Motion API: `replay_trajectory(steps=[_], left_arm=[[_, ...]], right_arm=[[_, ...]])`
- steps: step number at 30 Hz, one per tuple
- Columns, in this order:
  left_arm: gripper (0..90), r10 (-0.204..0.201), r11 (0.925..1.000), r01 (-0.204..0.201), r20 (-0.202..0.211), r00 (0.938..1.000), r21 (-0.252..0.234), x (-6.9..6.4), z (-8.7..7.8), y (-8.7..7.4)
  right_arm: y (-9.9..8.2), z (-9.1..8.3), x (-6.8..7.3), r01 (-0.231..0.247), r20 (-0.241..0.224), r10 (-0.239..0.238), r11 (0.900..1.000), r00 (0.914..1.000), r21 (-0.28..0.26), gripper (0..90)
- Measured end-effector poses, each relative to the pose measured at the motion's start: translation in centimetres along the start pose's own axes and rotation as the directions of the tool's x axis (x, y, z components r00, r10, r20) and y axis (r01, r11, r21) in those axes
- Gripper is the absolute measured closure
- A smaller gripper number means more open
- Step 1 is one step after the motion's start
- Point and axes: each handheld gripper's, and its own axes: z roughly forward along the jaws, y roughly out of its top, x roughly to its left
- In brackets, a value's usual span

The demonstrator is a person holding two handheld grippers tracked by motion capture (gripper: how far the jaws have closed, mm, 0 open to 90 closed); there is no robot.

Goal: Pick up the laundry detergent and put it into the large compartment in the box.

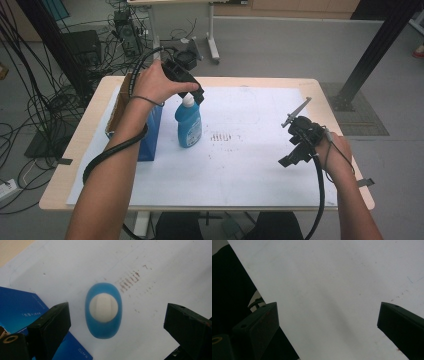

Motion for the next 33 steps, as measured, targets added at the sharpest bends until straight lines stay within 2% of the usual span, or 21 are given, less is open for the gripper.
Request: replay_trajectory(steps=[21, 33], left_arm=[[7.7, -0.008, 0.9999, 0.008, -0.006, 1.0000, 0.012, 0.3, 2.3, -0.2], [7.7, -0.019, 0.9996, 0.019, 0.006, 0.9998, 0.019, 0.4, 3.3, -0.3]], right_arm=[[0.1, 0.3, -0.1, 0.004, 0.003, -0.004, 1.0000, 1.0000, 0.007, 3.5], [0.1, 0.3, -0.1, 0.002, 0.000, -0.002, 1.0000, 1.0000, 0.006, 3.5]])
